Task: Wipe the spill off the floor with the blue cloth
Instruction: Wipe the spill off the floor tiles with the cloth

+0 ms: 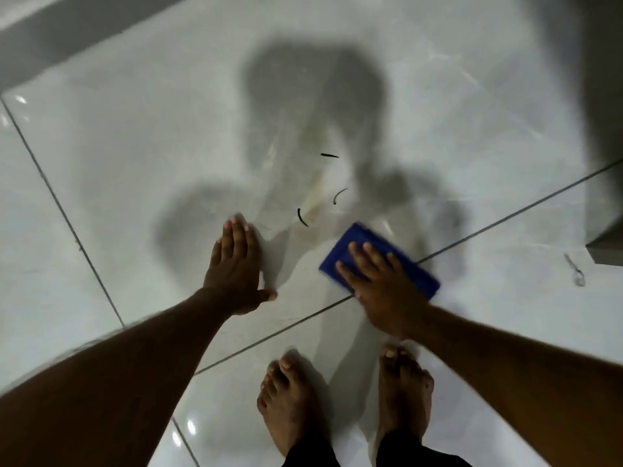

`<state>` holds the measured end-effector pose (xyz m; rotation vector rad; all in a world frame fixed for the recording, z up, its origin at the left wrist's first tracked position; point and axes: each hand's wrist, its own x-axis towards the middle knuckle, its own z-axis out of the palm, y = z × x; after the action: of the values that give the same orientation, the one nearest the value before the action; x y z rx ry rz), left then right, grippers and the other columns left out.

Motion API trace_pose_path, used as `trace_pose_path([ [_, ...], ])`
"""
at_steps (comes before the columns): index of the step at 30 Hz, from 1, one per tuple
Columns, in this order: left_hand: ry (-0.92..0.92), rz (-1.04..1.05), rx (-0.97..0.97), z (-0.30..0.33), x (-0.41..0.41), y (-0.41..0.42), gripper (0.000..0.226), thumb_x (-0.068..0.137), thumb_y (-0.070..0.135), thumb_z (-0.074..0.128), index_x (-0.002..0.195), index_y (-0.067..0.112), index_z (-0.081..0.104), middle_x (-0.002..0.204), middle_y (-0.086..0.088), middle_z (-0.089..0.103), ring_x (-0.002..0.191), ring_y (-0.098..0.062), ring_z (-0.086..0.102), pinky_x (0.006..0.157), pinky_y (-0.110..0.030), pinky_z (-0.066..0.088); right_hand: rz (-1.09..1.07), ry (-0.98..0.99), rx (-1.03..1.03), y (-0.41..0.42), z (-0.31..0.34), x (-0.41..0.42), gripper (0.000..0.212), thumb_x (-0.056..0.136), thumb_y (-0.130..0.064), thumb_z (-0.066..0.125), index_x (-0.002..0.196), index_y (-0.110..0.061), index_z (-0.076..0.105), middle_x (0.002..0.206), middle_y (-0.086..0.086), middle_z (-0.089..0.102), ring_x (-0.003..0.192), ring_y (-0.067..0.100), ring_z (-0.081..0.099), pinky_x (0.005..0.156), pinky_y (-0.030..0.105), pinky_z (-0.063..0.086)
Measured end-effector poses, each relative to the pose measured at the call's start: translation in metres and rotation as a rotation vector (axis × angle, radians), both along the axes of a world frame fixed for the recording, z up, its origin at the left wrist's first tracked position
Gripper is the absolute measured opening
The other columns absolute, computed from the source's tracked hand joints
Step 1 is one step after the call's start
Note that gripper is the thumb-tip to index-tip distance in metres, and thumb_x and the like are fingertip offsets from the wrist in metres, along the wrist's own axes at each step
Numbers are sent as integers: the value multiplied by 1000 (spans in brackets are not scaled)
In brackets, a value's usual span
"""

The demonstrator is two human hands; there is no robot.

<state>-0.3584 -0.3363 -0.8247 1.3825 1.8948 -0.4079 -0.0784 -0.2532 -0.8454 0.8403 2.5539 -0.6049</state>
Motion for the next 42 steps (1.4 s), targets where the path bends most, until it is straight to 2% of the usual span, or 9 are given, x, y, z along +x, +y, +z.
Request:
trace_pose_path([
  [6,9,-37,34,-6,-3,-3,143,65,70,70,145,2,-28,149,-24,-39,140,-40,-32,117,-50,-8,-316,-60,112,100,-27,-70,82,87,-17,51,148,-31,-3,162,14,-11,146,41,-9,113,63,5],
  [13,32,-16,-5,5,-1,11,156,57,64,80,138,3,-38,147,-25,-40,137,-40,-35,113,-47,-15,325,52,-56,-15,-1,6,86,76,-14,52,150,-34,12,162,7,6,148,33,3,115,54,8],
  [15,20,-21,7,0,-5,12,157,55,66,80,143,3,-33,150,-25,-39,139,-40,-34,113,-46,-13,192,30,87,36,-10,-14,83,77,-17,53,150,-29,17,161,15,16,146,40,18,112,59,21],
  [20,25,-39,54,-5,-13,5,161,49,76,76,142,4,-34,151,-24,-37,140,-39,-34,114,-45,-12,-253,-3,64,138,-18,-140,76,87,-16,46,149,-31,6,162,13,-9,147,41,-9,113,64,4],
  [25,23,169,22,1,-17,11,173,35,79,78,141,1,-34,150,-24,-40,138,-38,-37,119,-50,-10,345,5,-85,24,-2,-97,84,79,-10,49,150,-34,10,163,4,-13,148,34,-13,115,59,-2],
  [28,11,166,37,-3,-20,5,172,35,81,76,142,4,-34,150,-21,-41,139,-37,-37,119,-50,-8,463,25,-71,41,3,-40,87,77,-11,47,150,-39,8,159,-1,-15,148,31,-9,116,53,1],
  [35,22,150,60,-9,-23,3,173,32,86,72,144,4,-32,152,-21,-39,140,-37,-36,118,-47,-11,-139,12,41,115,-20,-188,85,82,-13,50,149,-37,3,163,9,-13,147,38,-13,113,62,-1],
  [39,25,165,54,-6,-21,5,171,35,84,73,144,4,-33,152,-20,-40,140,-35,-37,120,-47,-9,395,83,13,21,-15,-127,88,74,-9,52,149,-34,13,163,6,-4,146,32,-12,114,56,-3],
  [42,29,152,54,-5,-22,3,172,34,86,70,143,5,-34,152,-20,-40,140,-35,-37,120,-48,-9,485,83,74,63,-7,-56,89,68,-16,66,147,-34,28,159,6,16,145,32,15,111,56,19],
])
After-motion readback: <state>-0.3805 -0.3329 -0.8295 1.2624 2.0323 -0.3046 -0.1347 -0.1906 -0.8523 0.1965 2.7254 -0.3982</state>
